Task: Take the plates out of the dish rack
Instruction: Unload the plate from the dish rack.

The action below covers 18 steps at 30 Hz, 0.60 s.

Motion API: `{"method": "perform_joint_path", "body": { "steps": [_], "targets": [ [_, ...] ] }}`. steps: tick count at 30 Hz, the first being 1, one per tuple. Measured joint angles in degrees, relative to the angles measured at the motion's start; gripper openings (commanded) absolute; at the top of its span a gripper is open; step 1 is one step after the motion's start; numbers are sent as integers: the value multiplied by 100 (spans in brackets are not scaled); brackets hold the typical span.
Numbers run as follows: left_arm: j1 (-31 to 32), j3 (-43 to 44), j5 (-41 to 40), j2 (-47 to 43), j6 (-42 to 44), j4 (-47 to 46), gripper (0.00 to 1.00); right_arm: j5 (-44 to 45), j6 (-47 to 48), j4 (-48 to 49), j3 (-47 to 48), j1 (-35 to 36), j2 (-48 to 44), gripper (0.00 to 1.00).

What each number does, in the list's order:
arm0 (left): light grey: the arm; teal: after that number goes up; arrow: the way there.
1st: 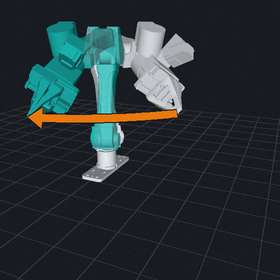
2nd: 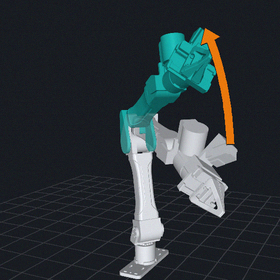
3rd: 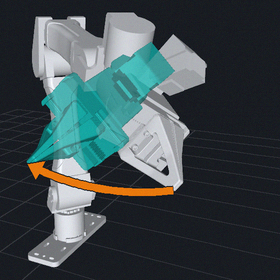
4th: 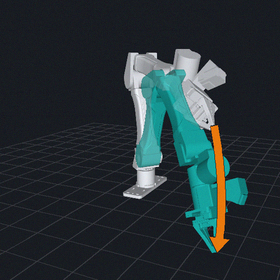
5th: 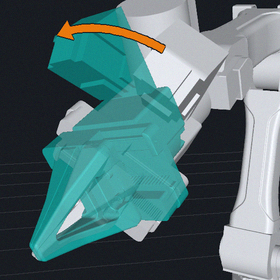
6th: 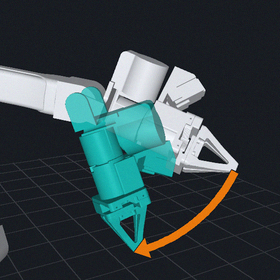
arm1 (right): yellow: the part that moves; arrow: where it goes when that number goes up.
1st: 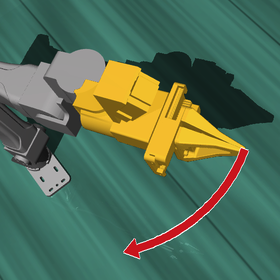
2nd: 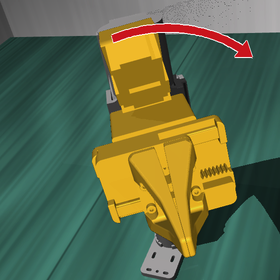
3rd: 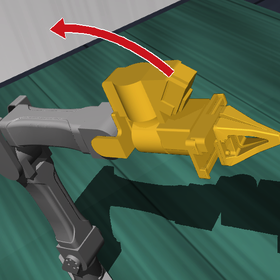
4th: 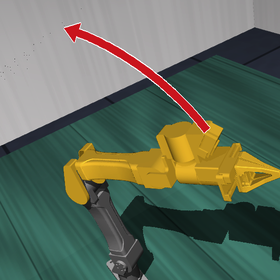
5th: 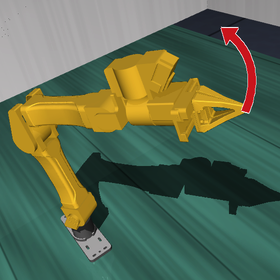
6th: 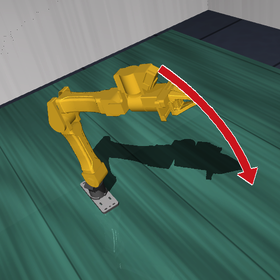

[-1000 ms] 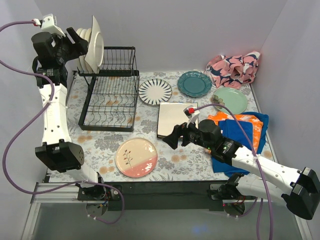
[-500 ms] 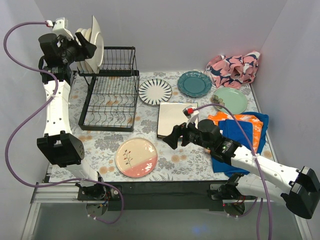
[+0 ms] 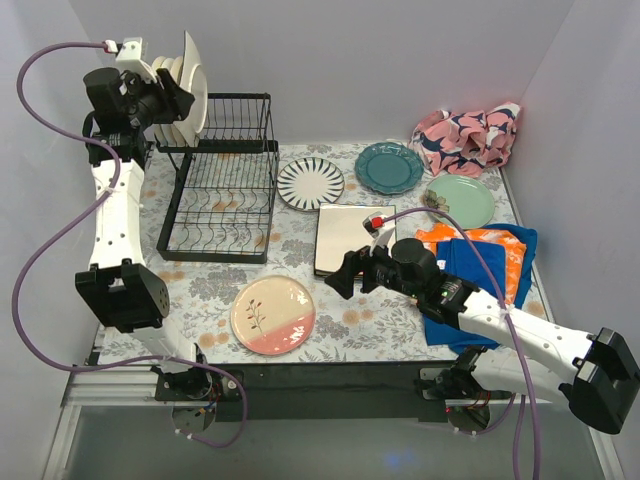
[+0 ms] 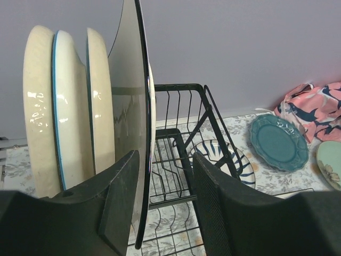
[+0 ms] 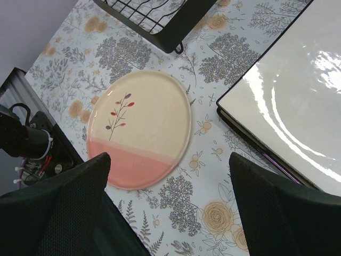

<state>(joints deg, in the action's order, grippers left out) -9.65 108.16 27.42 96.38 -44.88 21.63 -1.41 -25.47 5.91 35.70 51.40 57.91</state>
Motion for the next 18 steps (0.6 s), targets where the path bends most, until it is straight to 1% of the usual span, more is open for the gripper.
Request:
{"method": "perform_joint_path", "body": {
  "steps": [7,11,16,18],
  "targets": [
    [179,157,-223,339,289,24,39,2,-2,17,-81,0,0,96],
    [273,162,-509,413,511,170,32,0,-2,17,-136,0,0,96],
    [413,184,-835,413,723,190,31,-4,-2,20,-144,0,2,96],
    [431,184,-907,413,778,190,27,-4,-2,22,-144,0,9,96]
  ]
}}
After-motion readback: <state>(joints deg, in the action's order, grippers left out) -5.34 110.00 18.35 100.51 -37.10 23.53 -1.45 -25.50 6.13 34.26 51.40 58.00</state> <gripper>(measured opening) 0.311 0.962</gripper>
